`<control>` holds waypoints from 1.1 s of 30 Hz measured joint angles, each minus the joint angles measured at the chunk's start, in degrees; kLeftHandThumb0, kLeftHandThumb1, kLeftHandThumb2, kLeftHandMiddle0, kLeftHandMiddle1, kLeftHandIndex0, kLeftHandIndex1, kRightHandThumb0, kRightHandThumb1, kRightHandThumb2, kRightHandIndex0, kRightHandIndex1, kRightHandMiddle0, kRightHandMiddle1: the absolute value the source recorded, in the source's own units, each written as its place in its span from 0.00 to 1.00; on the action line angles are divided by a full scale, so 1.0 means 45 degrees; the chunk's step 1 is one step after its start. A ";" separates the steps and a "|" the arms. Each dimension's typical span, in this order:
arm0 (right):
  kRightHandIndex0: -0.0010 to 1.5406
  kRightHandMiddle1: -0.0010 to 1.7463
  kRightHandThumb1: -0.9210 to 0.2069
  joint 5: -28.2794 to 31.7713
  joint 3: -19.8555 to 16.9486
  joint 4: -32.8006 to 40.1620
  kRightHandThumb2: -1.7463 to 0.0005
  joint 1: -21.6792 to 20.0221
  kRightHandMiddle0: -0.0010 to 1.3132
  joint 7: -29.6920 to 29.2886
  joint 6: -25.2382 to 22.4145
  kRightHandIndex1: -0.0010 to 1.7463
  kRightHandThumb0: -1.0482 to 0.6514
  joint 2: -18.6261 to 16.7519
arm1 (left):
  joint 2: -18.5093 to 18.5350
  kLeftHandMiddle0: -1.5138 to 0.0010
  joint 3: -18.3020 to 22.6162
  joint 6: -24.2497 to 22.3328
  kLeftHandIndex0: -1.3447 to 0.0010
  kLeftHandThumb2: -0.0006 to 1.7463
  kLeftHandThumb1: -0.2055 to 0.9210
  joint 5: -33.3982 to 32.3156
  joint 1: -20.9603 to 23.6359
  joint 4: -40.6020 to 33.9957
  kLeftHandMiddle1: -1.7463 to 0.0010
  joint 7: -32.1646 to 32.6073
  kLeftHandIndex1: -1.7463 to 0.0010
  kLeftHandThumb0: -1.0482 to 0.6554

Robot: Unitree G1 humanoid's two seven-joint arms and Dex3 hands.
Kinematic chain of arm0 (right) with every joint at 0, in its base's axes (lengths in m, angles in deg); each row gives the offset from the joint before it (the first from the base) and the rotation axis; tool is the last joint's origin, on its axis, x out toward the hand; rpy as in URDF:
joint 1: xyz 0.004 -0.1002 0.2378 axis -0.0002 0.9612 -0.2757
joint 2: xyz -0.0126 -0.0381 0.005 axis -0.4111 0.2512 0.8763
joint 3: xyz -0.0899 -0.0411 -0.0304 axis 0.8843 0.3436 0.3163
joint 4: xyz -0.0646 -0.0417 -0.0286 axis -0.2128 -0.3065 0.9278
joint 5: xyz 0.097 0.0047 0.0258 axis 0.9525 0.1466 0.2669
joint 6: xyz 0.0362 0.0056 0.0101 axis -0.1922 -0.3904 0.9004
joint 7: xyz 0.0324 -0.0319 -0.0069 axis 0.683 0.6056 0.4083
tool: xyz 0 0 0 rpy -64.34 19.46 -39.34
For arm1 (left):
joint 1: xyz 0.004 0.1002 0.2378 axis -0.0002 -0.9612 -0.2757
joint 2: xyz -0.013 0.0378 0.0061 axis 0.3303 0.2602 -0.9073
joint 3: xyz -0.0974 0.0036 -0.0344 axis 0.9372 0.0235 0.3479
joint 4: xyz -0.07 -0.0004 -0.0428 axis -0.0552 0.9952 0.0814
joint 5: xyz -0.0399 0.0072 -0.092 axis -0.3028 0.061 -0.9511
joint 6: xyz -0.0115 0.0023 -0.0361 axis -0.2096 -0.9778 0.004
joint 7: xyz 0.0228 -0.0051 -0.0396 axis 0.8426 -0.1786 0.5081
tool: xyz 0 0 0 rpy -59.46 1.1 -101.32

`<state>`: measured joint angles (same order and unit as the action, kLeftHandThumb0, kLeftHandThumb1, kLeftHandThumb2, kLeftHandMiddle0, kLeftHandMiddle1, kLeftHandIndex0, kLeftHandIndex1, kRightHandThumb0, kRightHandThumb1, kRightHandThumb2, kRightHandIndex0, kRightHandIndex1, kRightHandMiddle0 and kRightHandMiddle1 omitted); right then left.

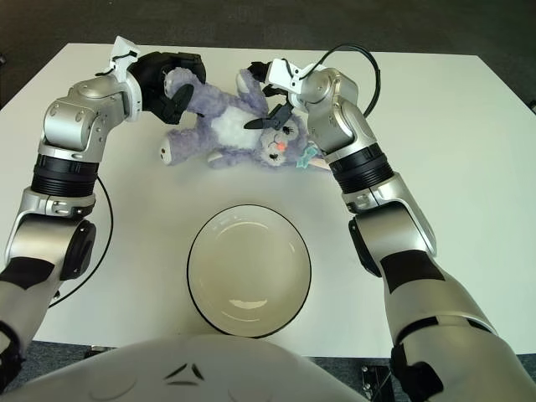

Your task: Put the doll into the plate.

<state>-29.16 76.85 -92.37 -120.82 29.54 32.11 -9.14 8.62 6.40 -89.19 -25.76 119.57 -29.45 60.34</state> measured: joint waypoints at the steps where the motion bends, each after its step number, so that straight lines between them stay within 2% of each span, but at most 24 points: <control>1: 0.07 0.12 0.44 0.0011 0.0001 0.0032 0.55 0.0002 0.00 0.0049 -0.0095 0.20 0.26 -0.0002 | -0.0001 0.44 -0.0026 0.0066 0.44 0.88 0.20 0.0011 0.0000 -0.0004 0.19 0.0000 0.00 0.62; 9: 0.09 0.03 0.38 0.0055 0.0160 0.0371 0.57 -0.0001 0.00 0.0721 -0.0526 0.18 0.23 0.0142 | 0.0002 0.42 -0.0167 0.1154 0.44 0.88 0.19 0.0145 -0.0035 0.0076 0.21 -0.0199 0.00 0.62; 19: 0.10 0.06 0.32 0.0689 0.0287 0.0308 0.63 -0.0087 0.00 0.2498 -0.0735 0.15 0.19 0.0401 | 0.0051 0.38 -0.0679 0.2704 0.44 0.89 0.17 0.1085 -0.0035 0.0391 0.25 -0.0123 0.00 0.62; 26: 0.15 0.06 0.29 0.0425 0.0774 0.0205 0.65 -0.0161 0.00 0.2611 -0.0754 0.17 0.18 0.0459 | 0.0037 0.36 -0.0851 0.3302 0.42 0.90 0.14 0.1653 -0.0037 0.0500 0.26 0.0085 0.00 0.62; 33: 0.17 0.01 0.20 -0.0542 0.1685 -0.0047 0.71 -0.0215 0.00 0.2221 0.0213 0.26 0.15 0.0546 | -0.0054 0.35 -0.0930 0.3438 0.41 0.91 0.13 0.2074 -0.0045 0.0502 0.26 0.0336 0.00 0.62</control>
<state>-31.60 84.44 -92.58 -121.79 39.54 33.06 -6.69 8.38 2.21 -73.72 -16.43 119.37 -27.19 61.85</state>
